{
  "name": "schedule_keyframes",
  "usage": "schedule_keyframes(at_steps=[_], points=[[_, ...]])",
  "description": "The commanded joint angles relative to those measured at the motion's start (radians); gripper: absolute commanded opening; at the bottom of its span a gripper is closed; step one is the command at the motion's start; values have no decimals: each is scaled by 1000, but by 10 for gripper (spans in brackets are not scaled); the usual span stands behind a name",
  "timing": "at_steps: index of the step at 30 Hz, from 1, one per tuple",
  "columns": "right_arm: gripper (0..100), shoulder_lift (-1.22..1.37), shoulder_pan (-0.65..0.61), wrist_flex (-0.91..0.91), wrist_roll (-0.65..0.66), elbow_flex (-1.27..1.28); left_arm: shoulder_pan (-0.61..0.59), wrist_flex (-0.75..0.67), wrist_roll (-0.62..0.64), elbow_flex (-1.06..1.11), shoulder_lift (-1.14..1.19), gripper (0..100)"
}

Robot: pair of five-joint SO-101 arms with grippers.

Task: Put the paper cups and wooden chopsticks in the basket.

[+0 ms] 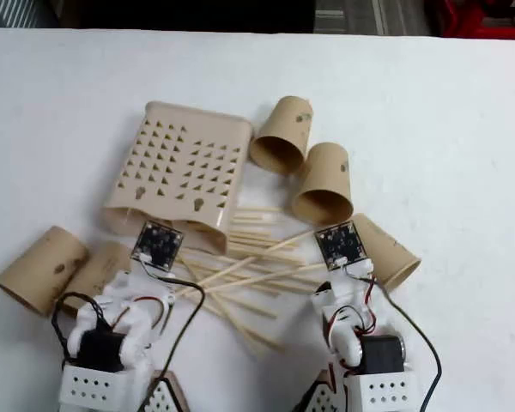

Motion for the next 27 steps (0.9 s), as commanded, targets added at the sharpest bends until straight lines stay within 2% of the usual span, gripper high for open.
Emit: schedule_keyframes(at_steps=[1, 11, 16, 19, 23, 25, 27], points=[[21, -2, -5, 4, -8, 9, 7, 2, 9, -5, -7, 24], [20, -2, -7, 4, -8, 9, 2, -6, 5, -11, -7, 27], [23, -5, 5, -1, 0, -23, -4, 3, 11, -97, -8, 25], [23, -5, 61, -15, 0, -138, -41, 0, 11, -106, -8, 26], [24, -2, 97, -176, 0, -324, -113, -2, 5, -143, -8, 27], [36, 1, 71, -211, 20, -393, -160, 2, 5, -166, -8, 27], [87, 1, -25, -191, 104, -443, -222, -5, 5, -187, -10, 27]])
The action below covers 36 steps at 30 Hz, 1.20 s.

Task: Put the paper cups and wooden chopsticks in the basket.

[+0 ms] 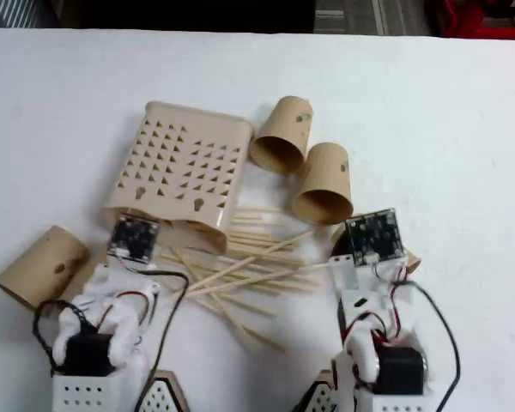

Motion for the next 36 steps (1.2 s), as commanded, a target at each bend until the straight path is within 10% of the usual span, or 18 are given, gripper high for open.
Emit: schedule_keyframes(at_steps=[1, 20, 36], points=[[117, 7, -145, -1, 115, -132, -108, -6, 5, -81, -10, 27], [337, 720, -768, 13, 26, -496, -228, -112, 5, -38, -10, 27], [337, 1000, -754, -518, 18, -284, -228, -112, 5, -38, -10, 27]])
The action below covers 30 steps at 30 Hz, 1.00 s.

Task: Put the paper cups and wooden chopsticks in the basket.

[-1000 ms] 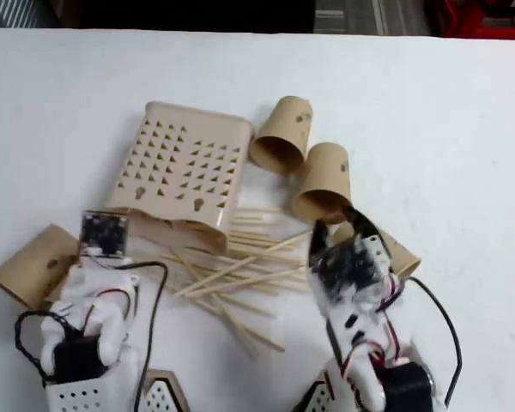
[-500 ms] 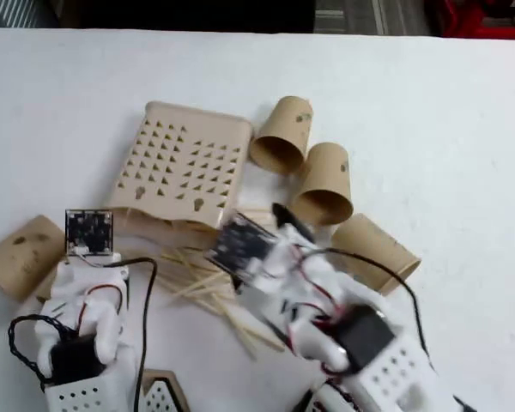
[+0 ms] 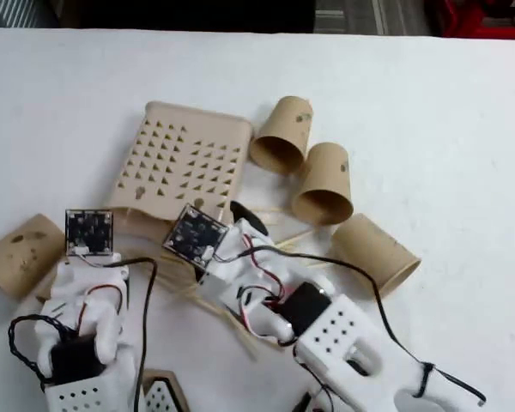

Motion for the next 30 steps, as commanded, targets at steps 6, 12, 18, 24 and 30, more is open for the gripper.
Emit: schedule_keyframes(at_steps=[6, 12, 18, 24, 30], points=[[337, 157, 128, -232, -5, 5, -8, -20, 5, -3, -8, 27], [270, 257, 137, -348, -48, -2, -8, -20, 5, -2, -8, 27], [59, 262, 137, -338, -61, -78, -8, -21, 5, 17, -8, 27], [26, 262, 137, -211, -68, -239, -8, -63, 5, 44, -8, 27], [26, 274, 153, -36, -98, -459, -8, -63, 5, 46, -8, 27]])
